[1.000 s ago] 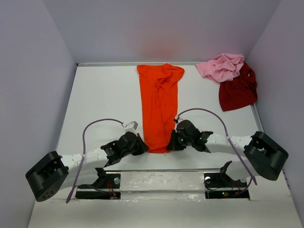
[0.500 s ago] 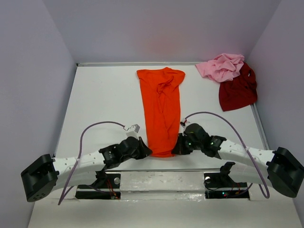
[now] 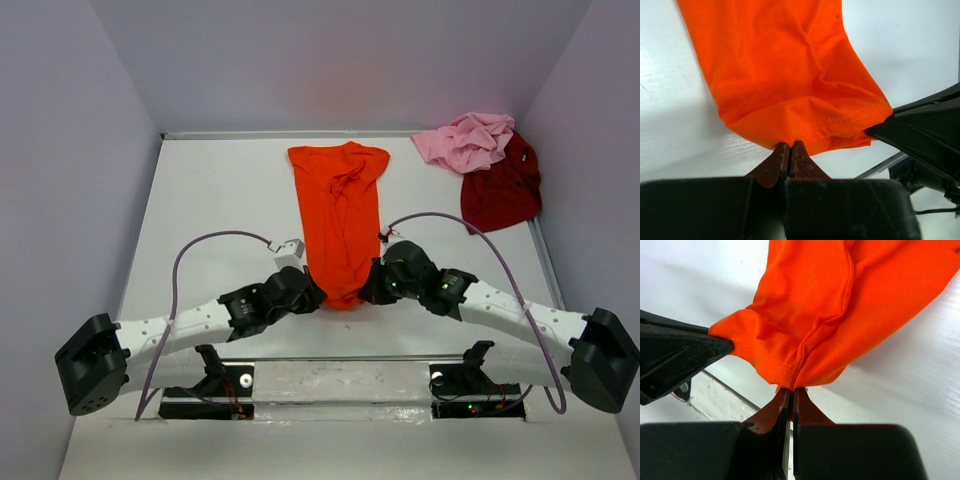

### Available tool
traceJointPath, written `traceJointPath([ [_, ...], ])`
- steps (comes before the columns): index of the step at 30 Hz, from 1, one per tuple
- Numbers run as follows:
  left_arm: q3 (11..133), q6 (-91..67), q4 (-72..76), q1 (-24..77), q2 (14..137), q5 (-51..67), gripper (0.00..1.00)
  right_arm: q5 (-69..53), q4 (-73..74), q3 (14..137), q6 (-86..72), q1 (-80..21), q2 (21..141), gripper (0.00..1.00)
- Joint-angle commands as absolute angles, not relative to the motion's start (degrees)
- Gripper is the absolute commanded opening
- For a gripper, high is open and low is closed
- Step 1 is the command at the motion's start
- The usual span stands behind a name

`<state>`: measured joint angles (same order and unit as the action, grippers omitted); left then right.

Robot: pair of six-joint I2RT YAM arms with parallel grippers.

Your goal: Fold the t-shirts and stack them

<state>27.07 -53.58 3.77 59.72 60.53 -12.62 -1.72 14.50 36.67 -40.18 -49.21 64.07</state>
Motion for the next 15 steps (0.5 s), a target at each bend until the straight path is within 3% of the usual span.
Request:
traceJointPath([
  [1, 31.46, -49.57, 2.29, 58.01, 60.03, -16.87, 0.00, 3.51, 15.56, 40.95, -38.50, -49.66, 64.68, 0.00],
  [15, 37.61, -40.00, 2.46, 44.74, 60.99, -16.70, 0.00, 14.06, 15.82, 46.05, -37.10, -49.66, 69.78, 0.00],
])
